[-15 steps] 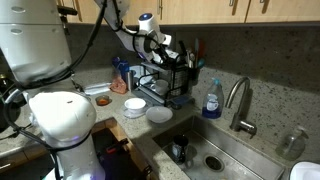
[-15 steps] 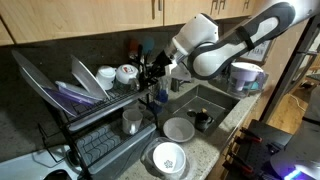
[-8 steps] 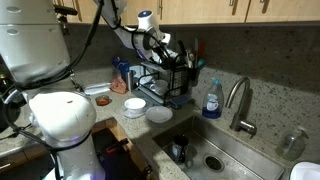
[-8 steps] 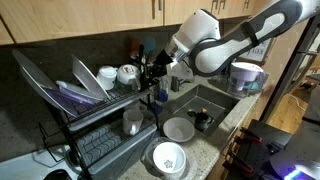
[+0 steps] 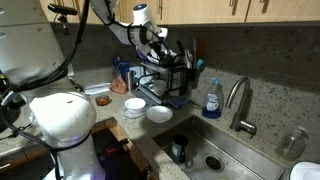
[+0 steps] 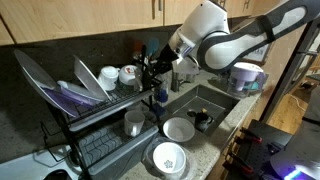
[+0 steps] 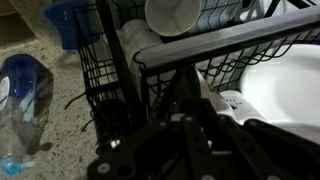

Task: Remove the grey lid from the dishrack and set it on top of the grey bowl on the left side of the counter

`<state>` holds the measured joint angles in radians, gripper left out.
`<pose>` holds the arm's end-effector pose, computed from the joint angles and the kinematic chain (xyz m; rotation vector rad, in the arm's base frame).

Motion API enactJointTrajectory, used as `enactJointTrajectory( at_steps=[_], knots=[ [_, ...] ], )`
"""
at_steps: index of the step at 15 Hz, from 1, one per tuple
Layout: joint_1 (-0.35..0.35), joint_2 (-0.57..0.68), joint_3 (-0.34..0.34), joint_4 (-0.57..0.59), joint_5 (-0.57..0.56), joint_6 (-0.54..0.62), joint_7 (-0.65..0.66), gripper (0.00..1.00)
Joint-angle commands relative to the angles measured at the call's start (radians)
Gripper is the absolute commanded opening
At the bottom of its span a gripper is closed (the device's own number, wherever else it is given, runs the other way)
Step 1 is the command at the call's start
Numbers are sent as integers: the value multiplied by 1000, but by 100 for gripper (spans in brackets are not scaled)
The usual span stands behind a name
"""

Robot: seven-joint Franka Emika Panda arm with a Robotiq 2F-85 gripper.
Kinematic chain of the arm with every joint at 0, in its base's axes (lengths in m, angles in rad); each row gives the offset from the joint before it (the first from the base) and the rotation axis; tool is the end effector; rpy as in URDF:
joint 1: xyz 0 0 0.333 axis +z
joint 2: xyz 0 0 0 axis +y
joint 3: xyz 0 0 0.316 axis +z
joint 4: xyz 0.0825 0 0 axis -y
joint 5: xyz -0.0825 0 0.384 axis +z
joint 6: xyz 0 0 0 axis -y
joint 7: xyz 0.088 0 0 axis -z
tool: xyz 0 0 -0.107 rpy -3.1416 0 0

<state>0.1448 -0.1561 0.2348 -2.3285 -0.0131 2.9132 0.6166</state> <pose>0.4937 0.2022 0.4867 -2.6594 0.2859 -0.9353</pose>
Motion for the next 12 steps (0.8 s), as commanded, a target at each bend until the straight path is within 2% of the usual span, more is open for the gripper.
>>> enactJointTrajectory(
  at_steps=[1,6,7,12],
  knots=[
    [-1,-90,18,-14,-29,-57,23,5],
    [34,-173,29,-34,1,-91,-2,5],
    [26,-193,49,-38,30,-101,-26,5],
    [74,-288,63,-80,108,-178,-77,5]
  ],
)
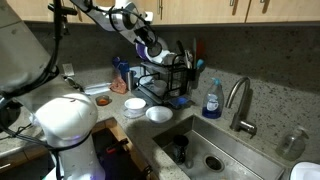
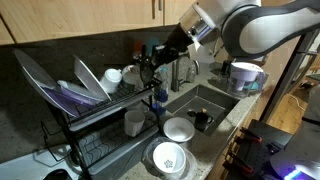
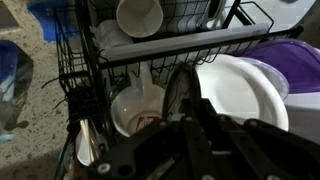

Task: Remove the grey lid from the dishrack and set it on top of the grey bowl on the left side of the counter

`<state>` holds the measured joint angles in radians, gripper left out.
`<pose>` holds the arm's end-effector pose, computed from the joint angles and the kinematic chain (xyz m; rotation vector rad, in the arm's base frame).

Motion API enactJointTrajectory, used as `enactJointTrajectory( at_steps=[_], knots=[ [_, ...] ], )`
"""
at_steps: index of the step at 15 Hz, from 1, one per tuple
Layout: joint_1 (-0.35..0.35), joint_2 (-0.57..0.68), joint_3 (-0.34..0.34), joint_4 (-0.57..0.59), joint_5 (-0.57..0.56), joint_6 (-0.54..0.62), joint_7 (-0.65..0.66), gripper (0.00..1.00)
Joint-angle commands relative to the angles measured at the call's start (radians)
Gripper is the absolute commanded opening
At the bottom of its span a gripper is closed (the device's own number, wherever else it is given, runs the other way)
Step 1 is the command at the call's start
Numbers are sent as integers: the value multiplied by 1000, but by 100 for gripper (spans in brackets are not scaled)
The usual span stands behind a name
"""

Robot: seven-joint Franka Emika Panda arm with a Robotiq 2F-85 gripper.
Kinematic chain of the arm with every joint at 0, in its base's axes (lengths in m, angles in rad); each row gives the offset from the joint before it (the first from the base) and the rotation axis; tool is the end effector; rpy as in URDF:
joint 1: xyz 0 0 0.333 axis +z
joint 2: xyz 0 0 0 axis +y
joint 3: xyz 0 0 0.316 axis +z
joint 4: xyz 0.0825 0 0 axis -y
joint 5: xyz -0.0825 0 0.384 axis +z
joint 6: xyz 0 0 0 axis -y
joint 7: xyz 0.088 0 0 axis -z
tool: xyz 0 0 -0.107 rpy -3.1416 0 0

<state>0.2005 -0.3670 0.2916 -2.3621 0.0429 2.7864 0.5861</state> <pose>0.4253 0.2416 0.5541 -2.6343 0.1374 -0.9810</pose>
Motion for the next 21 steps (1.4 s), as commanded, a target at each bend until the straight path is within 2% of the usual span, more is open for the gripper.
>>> enactJointTrajectory(
  at_steps=[1,3,8,15,18,21],
  knots=[
    [29,-91,6,-53,69,-73,-63,5],
    [58,-113,-2,-64,110,-119,-104,5],
    [186,-129,-48,-81,273,-244,-300,5],
    [374,-81,-147,-86,612,-387,-698,5],
    [395,-44,-163,-78,766,-490,-873,5],
    [370,6,-148,-62,860,-634,-1012,5]
  ],
)
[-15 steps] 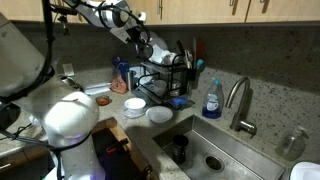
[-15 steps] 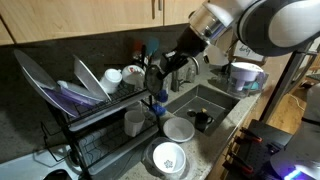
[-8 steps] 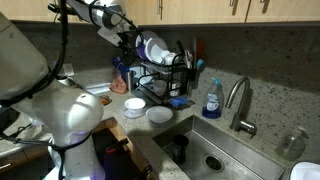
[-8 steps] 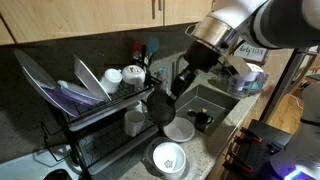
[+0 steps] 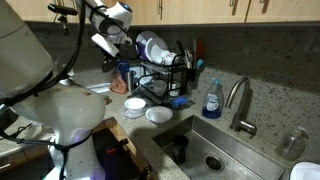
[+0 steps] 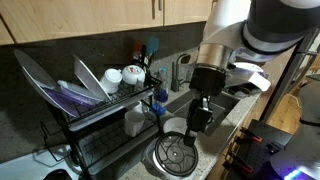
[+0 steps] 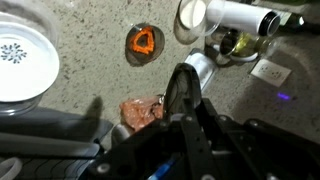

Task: Remove the grey lid from the dishrack and set it on top of the grey bowl on the left side of the counter

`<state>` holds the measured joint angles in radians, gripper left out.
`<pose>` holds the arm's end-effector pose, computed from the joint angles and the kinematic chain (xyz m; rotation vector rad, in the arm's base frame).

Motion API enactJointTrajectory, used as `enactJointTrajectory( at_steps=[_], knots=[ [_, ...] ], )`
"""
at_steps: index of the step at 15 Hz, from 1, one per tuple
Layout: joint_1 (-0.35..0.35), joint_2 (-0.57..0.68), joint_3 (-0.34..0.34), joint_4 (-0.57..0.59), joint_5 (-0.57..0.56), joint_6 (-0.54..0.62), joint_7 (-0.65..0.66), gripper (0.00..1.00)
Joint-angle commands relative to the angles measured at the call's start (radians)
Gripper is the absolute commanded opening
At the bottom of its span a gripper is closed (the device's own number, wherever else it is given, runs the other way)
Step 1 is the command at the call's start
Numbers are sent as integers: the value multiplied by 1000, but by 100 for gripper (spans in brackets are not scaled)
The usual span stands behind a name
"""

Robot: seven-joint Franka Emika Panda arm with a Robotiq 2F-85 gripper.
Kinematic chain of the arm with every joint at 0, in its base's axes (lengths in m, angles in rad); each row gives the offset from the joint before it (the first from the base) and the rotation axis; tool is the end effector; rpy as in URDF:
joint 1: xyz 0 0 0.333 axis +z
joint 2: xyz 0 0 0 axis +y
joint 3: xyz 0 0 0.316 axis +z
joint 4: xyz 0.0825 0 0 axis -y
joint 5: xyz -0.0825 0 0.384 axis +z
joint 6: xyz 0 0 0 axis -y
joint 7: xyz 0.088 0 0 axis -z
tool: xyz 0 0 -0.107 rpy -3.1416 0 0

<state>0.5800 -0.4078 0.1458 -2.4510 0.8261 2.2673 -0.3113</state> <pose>0.3177 0.3110 0.4741 -2.3851 -0.6826 -0.1135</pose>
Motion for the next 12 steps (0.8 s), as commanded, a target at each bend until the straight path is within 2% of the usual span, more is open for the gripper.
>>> enactJointTrajectory(
  at_steps=[1,4,7,8,12],
  knots=[
    [-19,65,5,33,95,-165,-157,4],
    [-53,121,26,57,99,-321,-243,4],
    [-102,172,61,89,49,-418,-247,3],
    [-112,127,82,44,81,-367,-241,12],
    [-131,167,96,68,68,-391,-240,12]
  ],
)
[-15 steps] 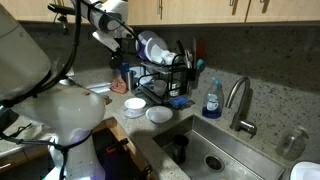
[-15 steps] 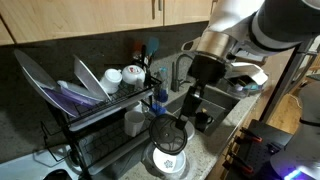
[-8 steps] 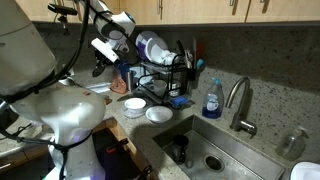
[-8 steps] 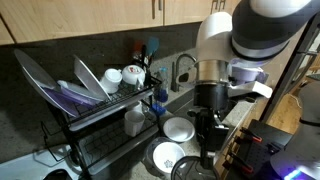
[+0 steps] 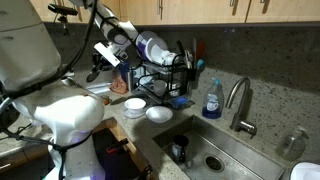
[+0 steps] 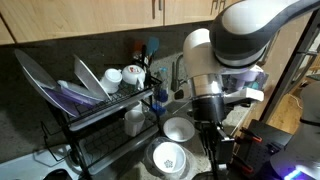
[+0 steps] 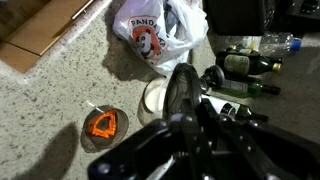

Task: Remove the grey lid from the dishrack and set it on top of the grey bowl on the left side of the counter

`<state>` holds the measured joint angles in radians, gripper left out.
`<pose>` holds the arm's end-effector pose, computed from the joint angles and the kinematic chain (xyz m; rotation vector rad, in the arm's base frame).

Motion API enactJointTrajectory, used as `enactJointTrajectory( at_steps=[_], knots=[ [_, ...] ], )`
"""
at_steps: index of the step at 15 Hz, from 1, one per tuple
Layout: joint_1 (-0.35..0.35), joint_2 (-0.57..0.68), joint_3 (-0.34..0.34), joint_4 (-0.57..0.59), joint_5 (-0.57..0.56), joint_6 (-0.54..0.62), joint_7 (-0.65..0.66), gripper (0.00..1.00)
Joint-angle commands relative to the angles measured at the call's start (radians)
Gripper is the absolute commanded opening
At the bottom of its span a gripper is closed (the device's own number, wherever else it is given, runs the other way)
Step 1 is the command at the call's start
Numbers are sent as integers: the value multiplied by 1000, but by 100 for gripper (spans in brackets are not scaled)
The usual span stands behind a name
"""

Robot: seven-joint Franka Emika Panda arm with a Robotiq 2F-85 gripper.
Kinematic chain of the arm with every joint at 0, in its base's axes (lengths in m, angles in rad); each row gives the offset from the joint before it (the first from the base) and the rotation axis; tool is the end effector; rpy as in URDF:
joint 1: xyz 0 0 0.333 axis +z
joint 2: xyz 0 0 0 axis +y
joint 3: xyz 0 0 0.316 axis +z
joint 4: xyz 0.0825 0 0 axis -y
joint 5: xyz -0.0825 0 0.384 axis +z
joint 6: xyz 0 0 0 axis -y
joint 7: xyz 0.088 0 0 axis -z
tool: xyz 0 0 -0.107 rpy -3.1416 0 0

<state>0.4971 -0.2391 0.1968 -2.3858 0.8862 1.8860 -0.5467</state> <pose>0.3047 0.3301 0.4118 -2.1852 -0.9555 0.3633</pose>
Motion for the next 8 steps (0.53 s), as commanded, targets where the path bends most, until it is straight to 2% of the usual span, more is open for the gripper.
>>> enactJointTrajectory(
  at_steps=[1,2,3,5,8],
  knots=[
    [-49,-1,45,4,7,-11,-5,12],
    [-49,-1,45,5,7,-12,-5,12],
    [-49,4,47,8,2,-8,-10,3],
    [-51,42,70,19,3,13,-36,3],
    [-50,117,100,37,44,24,-141,3]
  ],
)
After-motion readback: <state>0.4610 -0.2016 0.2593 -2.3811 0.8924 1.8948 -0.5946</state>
